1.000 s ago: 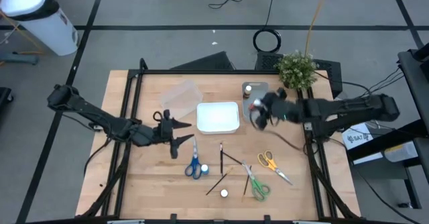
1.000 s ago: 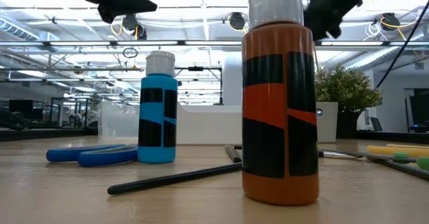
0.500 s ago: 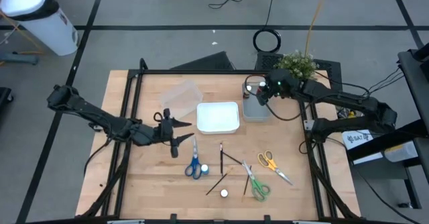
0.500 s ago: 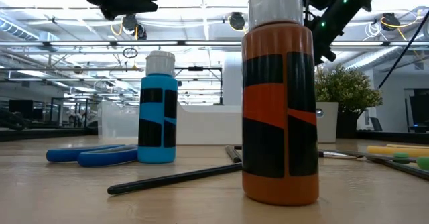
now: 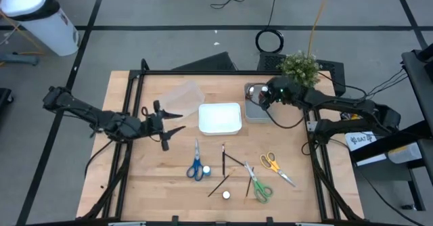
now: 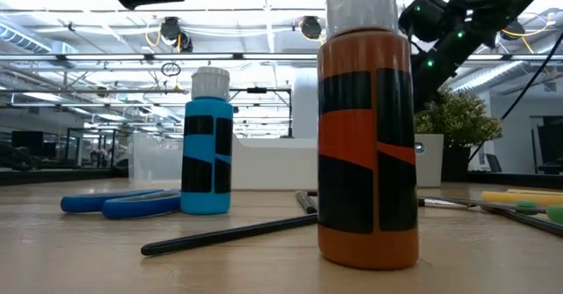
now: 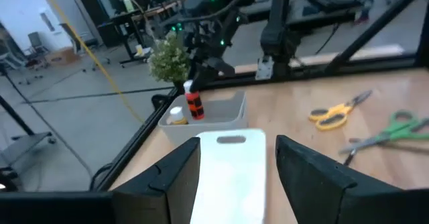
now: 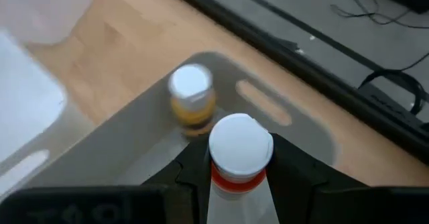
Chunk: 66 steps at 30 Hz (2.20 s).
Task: Pick & Place Paint Supplies
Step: Put the left orange paint bottle in the gray bin, then put the blue paint bottle in the gray bin
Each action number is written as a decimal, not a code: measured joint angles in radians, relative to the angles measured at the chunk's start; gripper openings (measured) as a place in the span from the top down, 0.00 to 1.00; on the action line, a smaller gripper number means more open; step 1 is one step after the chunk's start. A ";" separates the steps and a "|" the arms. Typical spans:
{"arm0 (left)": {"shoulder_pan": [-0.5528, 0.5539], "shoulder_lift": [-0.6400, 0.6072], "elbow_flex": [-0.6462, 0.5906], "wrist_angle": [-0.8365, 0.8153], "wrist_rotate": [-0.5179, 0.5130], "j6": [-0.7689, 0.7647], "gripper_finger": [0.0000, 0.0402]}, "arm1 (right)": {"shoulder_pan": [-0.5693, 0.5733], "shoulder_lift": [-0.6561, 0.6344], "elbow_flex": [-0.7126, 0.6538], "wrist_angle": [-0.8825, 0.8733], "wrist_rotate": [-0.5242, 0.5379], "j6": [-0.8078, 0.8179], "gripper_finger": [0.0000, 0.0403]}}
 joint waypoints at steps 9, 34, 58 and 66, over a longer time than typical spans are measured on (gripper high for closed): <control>0.093 0.000 0.000 -0.064 0.063 -0.018 0.55 | -0.025 -0.007 0.002 -0.012 0.003 0.022 0.74; 0.189 0.030 0.000 -0.042 0.071 -0.142 0.48 | -0.065 0.003 -0.066 0.016 0.002 0.019 0.74; 0.189 0.030 0.000 -0.045 0.140 -0.143 0.55 | -0.064 0.068 -0.065 0.099 0.001 0.012 0.46; 0.189 0.030 0.000 -0.066 0.140 -0.144 0.50 | -0.016 -0.070 -0.065 0.097 0.000 0.014 0.45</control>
